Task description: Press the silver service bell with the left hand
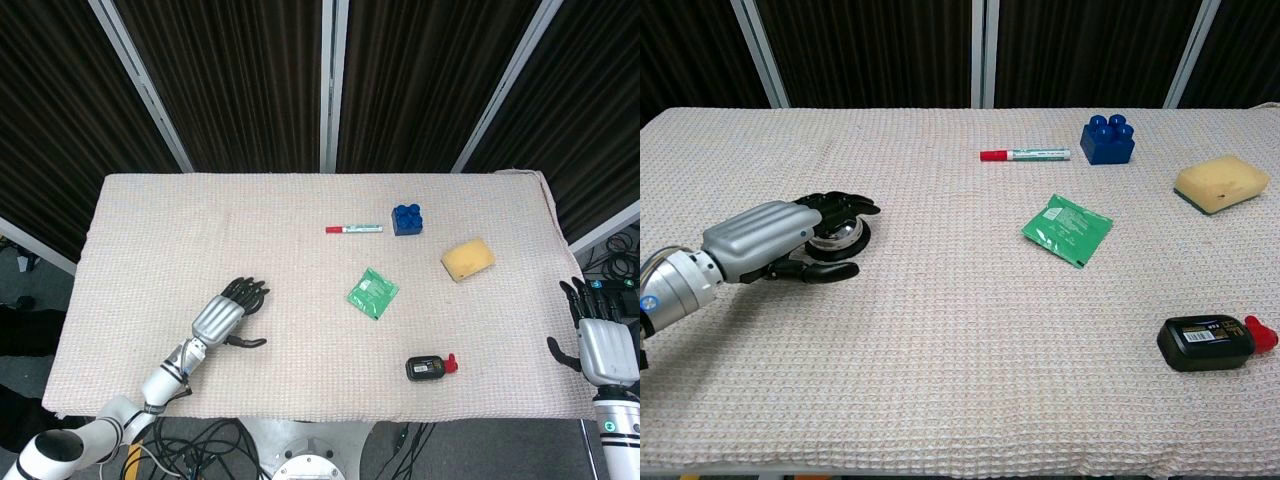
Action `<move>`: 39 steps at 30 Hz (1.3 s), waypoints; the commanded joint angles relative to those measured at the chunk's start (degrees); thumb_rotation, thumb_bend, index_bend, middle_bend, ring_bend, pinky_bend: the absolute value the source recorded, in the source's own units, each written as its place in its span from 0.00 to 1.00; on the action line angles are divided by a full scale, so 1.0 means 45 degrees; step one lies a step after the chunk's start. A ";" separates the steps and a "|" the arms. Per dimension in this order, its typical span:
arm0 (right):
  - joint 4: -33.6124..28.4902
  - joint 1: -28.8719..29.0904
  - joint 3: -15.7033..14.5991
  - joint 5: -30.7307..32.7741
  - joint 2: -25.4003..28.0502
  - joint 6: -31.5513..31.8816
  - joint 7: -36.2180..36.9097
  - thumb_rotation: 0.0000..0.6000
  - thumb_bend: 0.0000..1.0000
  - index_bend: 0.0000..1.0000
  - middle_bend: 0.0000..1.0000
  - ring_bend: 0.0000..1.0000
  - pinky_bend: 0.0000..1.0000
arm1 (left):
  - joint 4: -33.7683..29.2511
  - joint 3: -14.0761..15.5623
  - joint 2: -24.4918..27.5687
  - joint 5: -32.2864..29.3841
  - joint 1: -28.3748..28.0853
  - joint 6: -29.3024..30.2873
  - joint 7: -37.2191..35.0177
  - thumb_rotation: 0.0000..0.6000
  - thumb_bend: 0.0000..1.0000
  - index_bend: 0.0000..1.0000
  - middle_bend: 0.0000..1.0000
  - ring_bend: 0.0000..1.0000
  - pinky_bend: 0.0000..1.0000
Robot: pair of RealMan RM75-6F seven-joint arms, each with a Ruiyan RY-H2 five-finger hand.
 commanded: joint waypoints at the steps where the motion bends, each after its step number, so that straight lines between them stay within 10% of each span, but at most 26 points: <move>1: -0.0001 -0.0006 0.0005 0.0011 0.0007 0.0004 0.0020 1.00 0.22 0.00 0.00 0.00 0.00 | 0.0165 0.0045 -0.0098 0.0006 0.0023 0.0037 -0.0072 0.00 0.00 0.00 0.00 0.00 0.00; 39: 0.0128 0.0020 -0.0006 0.0089 -0.0047 -0.0122 0.0092 1.00 0.22 0.00 0.00 0.00 0.00 | 0.0098 0.0029 -0.0175 -0.0146 -0.0140 -0.0076 0.0049 0.00 0.00 0.00 0.00 0.00 0.00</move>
